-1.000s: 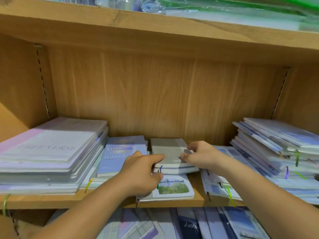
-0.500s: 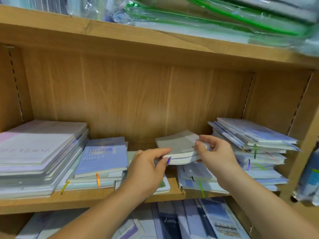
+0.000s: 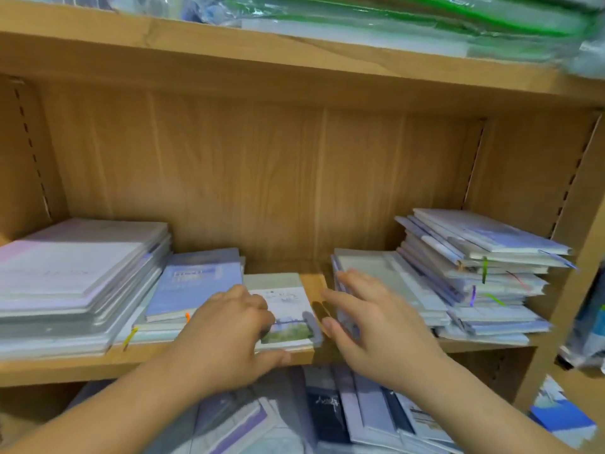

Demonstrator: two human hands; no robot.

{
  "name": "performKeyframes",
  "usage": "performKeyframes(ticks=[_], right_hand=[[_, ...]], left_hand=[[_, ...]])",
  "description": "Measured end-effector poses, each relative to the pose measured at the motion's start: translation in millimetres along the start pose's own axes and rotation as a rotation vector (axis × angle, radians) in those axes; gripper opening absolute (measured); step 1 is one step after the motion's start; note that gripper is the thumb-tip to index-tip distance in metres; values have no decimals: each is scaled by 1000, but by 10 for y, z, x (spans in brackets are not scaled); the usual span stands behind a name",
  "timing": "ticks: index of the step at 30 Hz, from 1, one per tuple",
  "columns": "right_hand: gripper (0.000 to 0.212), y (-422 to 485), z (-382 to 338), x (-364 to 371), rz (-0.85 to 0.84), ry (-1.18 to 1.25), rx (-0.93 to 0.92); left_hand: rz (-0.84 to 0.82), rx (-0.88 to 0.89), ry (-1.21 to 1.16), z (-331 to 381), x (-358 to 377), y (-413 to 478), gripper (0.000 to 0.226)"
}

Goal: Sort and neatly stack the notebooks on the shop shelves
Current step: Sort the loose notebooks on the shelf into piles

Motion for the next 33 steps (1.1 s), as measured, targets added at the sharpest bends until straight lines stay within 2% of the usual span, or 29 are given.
performKeyframes(ticks=[2,5,7,9,11,13,15,19,21,23,25,27,29,31,32,33], right_hand=[[54,90,-91,141,-121,-128,-36],[48,162,-65,266,-203,-216,34],[47,221,-13,249,-224,-183,77],[49,279,42,155,-272,-34,150],[54,273,53,44,-236,138,145],[70,249,-51,-65,-202,277,92],[79,227,-195,-106,-182,217,4],[45,346,-322,-134,-33,-163,-180],[46,378,-328,-170,18,-137,-230],[33,403,-266,-252,157,-56,-174],[18,467,-123,-343,339,-26,-101],[26,522,36,-421,498,-21,-78],[34,504,215,-465,566,-67,-84],[35,410,385,-473,528,-139,-100],[33,348,458,-471,423,-204,-78],[30,289,517,-467,238,-317,-25]], left_hand=[[-79,9,59,-121,-18,-223,51],[-9,53,-5,-155,32,-348,36],[19,62,-28,-155,62,-354,36],[54,68,-77,-160,91,-357,34],[146,30,-143,-151,117,-352,32],[274,-82,-261,-110,102,-297,32],[345,-155,-326,-27,88,-221,34],[431,-176,-411,151,65,-143,35],[458,-224,-551,134,-3,-146,36],[426,-253,-521,-3,-43,-177,51],[276,-319,-229,-235,-22,-248,78],[23,-455,103,-444,9,-350,94],[-98,-549,190,-531,72,-444,105],[-92,-555,177,-506,122,-487,108],[-70,-550,158,-479,132,-491,105],[-46,-545,125,-444,134,-493,102]])
Point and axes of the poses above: each hand's wrist, its own y-axis towards the middle knuckle, its own x-axis out of the palm, z = x × y, the point moved 1 cm from there along y, towards the middle knuckle, and after that the axes turned 13 degrees about z, right-handed, at the moved point
